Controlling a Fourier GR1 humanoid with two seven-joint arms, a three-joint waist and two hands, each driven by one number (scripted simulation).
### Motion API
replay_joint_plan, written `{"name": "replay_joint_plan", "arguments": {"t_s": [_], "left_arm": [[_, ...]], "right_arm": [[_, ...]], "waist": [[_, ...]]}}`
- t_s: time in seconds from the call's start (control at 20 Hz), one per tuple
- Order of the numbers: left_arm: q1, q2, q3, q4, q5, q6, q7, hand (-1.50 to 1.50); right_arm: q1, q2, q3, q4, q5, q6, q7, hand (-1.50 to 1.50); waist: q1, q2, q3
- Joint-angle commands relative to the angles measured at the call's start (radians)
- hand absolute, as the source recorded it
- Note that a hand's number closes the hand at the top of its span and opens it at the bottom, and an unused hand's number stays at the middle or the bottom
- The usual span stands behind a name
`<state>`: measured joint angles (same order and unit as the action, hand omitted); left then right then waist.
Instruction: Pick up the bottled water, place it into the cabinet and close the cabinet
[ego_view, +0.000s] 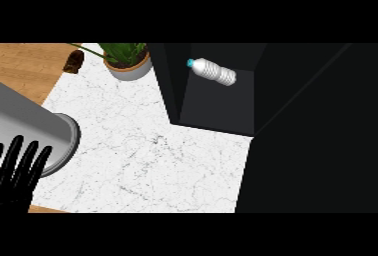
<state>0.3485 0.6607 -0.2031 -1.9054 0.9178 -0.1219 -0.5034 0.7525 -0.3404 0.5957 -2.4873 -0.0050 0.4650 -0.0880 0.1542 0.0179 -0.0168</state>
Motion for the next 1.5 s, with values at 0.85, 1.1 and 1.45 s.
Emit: {"name": "replay_joint_plan", "arguments": {"t_s": [0.85, 1.1, 1.45], "left_arm": [[-0.029, 0.08, 0.055, 0.024, 0.034, -0.097, 0.032, -1.5], [-0.034, 0.085, 0.07, 0.027, 0.055, -0.103, 0.037, -1.5], [-0.027, 0.087, 0.08, 0.052, 0.062, -0.127, 0.03, -1.5]], "right_arm": [[-0.406, -0.059, 0.121, 0.0, 0.018, 0.089, 0.238, 1.5], [-0.486, -0.065, 0.114, 0.024, -0.002, 0.107, 0.288, 1.5], [-0.533, -0.013, 0.098, 0.049, -0.047, 0.085, 0.308, 1.5]], "waist": [[0.088, 0.006, -0.013], [0.101, 0.012, -0.015], [0.086, 0.021, -0.014]]}}
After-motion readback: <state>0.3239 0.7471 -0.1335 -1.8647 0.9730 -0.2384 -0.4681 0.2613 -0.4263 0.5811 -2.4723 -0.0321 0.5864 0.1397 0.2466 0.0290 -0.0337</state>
